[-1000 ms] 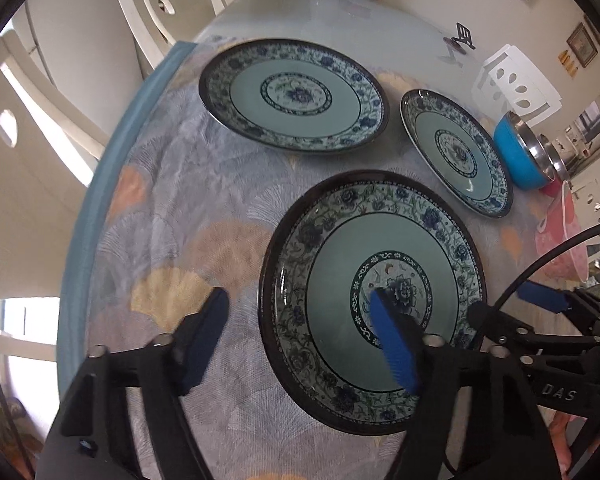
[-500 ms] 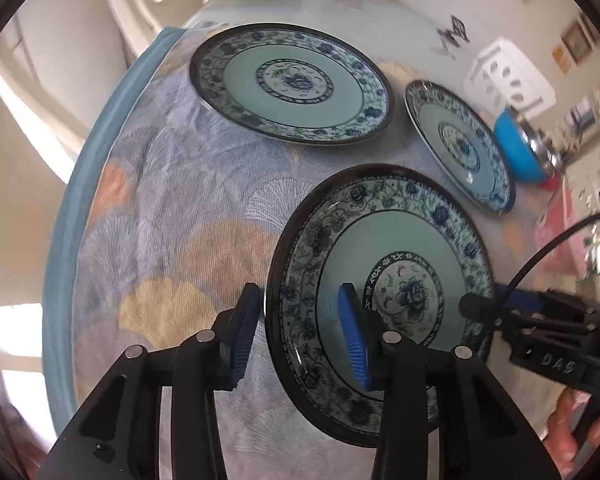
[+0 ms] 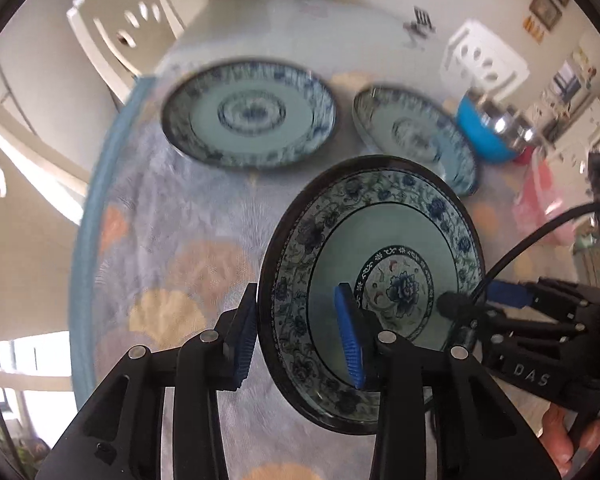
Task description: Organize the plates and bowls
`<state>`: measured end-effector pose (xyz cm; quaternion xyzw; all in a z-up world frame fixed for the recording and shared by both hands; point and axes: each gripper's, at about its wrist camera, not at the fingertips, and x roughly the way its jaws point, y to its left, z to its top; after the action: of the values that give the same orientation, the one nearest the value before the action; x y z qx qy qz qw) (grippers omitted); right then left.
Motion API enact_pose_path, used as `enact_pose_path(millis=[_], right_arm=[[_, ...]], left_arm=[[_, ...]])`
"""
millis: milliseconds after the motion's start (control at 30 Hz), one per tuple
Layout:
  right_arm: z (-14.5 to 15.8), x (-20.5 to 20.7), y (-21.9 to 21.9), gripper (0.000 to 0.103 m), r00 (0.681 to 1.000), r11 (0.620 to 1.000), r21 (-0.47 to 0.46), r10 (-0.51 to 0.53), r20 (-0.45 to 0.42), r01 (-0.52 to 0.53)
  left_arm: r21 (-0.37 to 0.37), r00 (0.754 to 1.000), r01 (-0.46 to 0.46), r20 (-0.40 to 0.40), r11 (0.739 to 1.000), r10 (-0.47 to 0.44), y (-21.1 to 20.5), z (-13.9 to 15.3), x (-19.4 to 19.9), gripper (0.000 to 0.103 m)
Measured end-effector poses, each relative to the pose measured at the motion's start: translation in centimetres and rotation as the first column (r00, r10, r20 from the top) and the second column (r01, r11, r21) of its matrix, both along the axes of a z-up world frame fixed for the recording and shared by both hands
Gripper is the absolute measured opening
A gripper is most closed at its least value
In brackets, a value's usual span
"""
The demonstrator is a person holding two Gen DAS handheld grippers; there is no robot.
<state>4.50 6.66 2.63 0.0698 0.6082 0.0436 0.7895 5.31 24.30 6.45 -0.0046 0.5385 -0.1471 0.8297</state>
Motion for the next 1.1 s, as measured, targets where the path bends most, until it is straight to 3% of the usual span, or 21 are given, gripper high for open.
enact_pose_path(millis=[233, 467, 733, 933, 1100], right_arm=[[5.4, -1.8, 1.3, 0.044, 0.997, 0.999, 0.015, 0.044, 0.069, -0.045], [8.4, -4.9, 2.8, 0.044, 0.987, 0.991, -0.013, 0.13, 0.092, -0.129], [5.6, -7.0, 6.1, 0.044, 0.971, 0.971, 0.011, 0.238, -0.013, -0.238], [1.8, -7.4, 7.7, 0.044, 0.952, 0.96, 0.01, 0.278, -0.129, -0.279], [0.0, -7.9, 8.4, 0.044, 0.941, 0.956, -0.003, 0.289, -0.177, -0.294]], left_arm=[[-0.046, 0.99, -0.123, 0.071, 0.991, 0.126, 1.6, 6.1, -3.0, 0.034], [-0.071, 0.973, -0.209, 0.084, 0.975, 0.215, 3.2, 7.7, -7.0, 0.034], [-0.049, 0.949, -0.311, 0.036, 0.949, 0.313, 5.8, 5.9, -10.5, 0.034], [-0.014, 0.941, -0.337, -0.032, 0.941, 0.336, 6.6, 2.7, -11.4, 0.034], [-0.006, 0.937, -0.341, -0.086, 0.94, 0.339, 7.0, 0.4, -11.6, 0.034]])
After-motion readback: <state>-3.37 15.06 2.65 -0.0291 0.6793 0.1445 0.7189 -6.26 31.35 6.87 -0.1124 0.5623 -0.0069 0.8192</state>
